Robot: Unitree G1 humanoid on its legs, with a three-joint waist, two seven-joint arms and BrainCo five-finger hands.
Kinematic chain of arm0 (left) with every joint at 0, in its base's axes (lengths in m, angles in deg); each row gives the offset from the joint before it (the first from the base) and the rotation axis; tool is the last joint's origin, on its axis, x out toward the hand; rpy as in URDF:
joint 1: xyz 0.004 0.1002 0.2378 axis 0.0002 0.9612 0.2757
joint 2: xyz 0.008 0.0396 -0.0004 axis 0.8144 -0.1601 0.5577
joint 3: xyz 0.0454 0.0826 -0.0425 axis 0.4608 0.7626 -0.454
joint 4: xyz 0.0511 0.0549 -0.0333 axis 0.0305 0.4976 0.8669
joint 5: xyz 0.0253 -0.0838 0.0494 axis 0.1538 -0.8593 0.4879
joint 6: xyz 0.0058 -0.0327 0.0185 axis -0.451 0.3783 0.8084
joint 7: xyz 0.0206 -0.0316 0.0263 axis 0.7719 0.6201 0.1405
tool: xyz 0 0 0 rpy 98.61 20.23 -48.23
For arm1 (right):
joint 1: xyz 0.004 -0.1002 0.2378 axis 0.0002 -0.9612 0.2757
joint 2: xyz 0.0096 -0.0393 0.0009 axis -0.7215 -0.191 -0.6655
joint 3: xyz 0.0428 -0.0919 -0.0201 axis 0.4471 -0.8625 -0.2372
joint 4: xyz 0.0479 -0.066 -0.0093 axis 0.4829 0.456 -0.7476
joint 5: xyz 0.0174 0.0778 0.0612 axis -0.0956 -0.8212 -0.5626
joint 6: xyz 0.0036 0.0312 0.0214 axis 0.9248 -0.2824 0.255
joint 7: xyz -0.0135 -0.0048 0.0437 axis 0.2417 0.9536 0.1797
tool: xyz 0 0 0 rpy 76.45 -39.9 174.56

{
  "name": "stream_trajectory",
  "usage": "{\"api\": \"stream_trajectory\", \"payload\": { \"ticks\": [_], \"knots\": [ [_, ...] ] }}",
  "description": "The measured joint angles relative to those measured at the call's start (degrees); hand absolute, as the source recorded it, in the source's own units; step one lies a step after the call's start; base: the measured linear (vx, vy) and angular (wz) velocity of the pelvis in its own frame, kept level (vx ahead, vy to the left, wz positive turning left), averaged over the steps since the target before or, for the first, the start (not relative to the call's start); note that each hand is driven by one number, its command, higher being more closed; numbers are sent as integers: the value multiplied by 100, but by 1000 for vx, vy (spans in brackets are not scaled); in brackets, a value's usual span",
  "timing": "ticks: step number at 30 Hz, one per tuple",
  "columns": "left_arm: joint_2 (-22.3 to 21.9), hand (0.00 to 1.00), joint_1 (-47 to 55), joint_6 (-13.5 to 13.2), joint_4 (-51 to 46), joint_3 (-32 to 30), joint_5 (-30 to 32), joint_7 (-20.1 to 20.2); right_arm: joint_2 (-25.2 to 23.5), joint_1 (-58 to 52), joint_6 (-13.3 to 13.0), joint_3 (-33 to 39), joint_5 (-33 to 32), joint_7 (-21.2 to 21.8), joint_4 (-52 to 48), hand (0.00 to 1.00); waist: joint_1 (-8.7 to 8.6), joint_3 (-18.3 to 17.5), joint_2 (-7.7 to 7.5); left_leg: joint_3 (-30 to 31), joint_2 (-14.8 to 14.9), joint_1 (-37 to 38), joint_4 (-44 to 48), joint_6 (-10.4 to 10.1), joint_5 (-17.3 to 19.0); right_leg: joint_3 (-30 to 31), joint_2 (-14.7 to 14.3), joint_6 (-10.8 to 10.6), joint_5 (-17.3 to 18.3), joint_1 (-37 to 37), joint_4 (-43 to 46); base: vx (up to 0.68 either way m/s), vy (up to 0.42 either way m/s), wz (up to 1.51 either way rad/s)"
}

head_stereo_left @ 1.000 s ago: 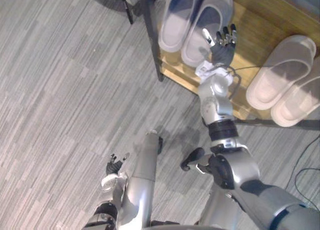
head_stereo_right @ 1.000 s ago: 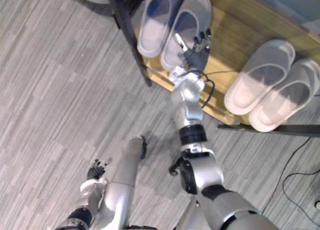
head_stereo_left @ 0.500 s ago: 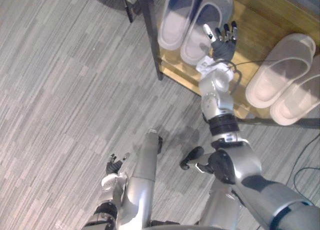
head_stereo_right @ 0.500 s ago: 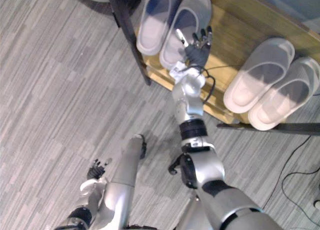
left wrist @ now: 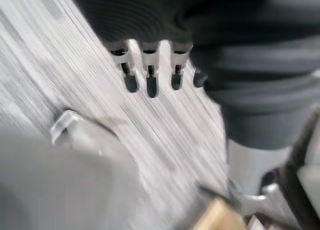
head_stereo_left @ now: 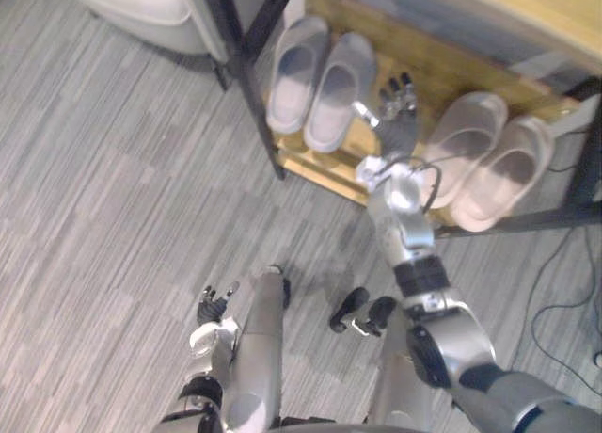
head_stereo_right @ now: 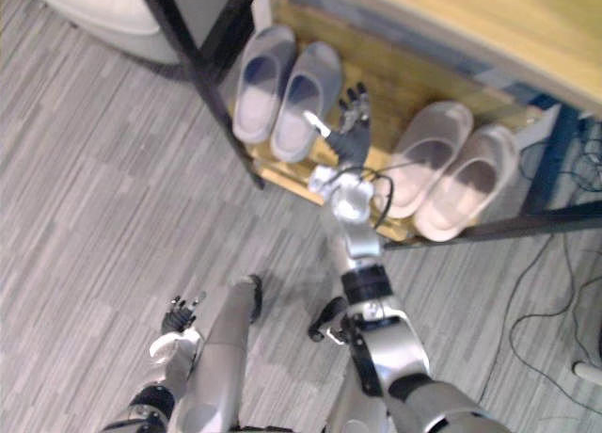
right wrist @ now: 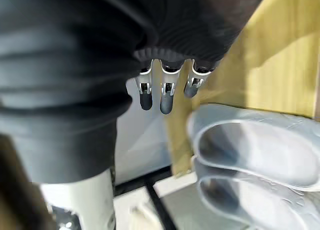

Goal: Organize the slippers on the shoe rack

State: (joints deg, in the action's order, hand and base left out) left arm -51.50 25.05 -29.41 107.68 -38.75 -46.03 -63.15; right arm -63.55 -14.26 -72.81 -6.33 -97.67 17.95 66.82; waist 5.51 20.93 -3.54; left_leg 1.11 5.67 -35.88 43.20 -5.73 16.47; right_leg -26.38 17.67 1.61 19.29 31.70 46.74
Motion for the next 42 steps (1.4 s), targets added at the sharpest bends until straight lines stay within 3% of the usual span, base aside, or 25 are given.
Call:
{"api": "stream_trajectory", "payload": {
  "ticks": [4,9,12,14,19,23,25,34,37,39,42],
  "knots": [
    [198,0,238,4,205,614,275,110,15,-1326,1,-401,645,465,-154,0,-201,-411,-361,-195,-27,937,-1129,13,-360,-8,-191,-115,-351,-745,-978,108,11,-11],
    [296,0,356,120,435,1335,688,292,63,-2228,21,-371,1254,905,297,0,-357,-605,-440,-339,-79,1838,-2288,32,-821,-19,-396,-212,-773,-1445,-1974,97,25,-10],
    [277,0,609,136,519,1610,920,320,105,-2737,62,-261,1513,1069,856,0,-498,-840,-342,-484,-82,2425,-2933,27,-1032,36,-539,-282,-994,-1896,-2527,105,37,-22],
    [270,0,867,223,525,1821,1163,340,136,-3248,100,-31,1743,1128,1218,0,-535,-1091,-131,-674,-42,3010,-3592,23,-1237,139,-757,-342,-1281,-2344,-3194,95,32,-33],
    [276,0,987,244,651,2226,1603,417,190,-3635,172,342,2026,1132,2294,0,-592,-1307,130,-832,-5,3569,-4003,21,-1325,232,-1004,-409,-1671,-2968,-3993,52,28,-19],
    [299,0,1003,240,653,2461,1832,436,134,-3684,181,763,2110,1131,3469,0,-622,-1330,150,-881,-13,3782,-4080,25,-1336,338,-1118,-416,-1959,-3301,-4483,-14,30,-13],
    [304,0,976,237,651,2482,1939,439,116,-3638,186,940,2122,1107,3609,0,-622,-1342,161,-949,-15,3846,-4112,34,-1343,400,-1147,-419,-2039,-3375,-4623,-29,24,-21],
    [426,0,909,236,463,3891,2211,568,72,-3504,194,1611,1816,1112,4178,0,-646,-1413,241,-998,-115,4205,-4310,104,-1393,516,-1193,-484,-2339,-3841,-5217,-41,20,-4],
    [478,0,899,233,-260,4585,2213,667,56,-3513,194,1658,1711,1110,4184,0,-649,-1415,243,-990,-134,4205,-4313,104,-1393,521,-1186,-501,-2355,-3854,-5218,0,0,0],
    [484,0,883,198,-1310,5114,2209,767,56,-3516,187,1656,1709,1089,4182,0,-657,-1432,250,-989,-144,4207,-4353,105,-1392,527,-1184,-502,-2351,-3875,-5219,0,0,0],
    [504,0,865,74,-2361,5397,2203,786,59,-3527,172,1655,1707,1076,4183,0,-685,-1519,284,-980,-148,4209,-4443,109,-1402,530,-1192,-486,-2329,-3836,-5212,41,12,0]
  ]
}}
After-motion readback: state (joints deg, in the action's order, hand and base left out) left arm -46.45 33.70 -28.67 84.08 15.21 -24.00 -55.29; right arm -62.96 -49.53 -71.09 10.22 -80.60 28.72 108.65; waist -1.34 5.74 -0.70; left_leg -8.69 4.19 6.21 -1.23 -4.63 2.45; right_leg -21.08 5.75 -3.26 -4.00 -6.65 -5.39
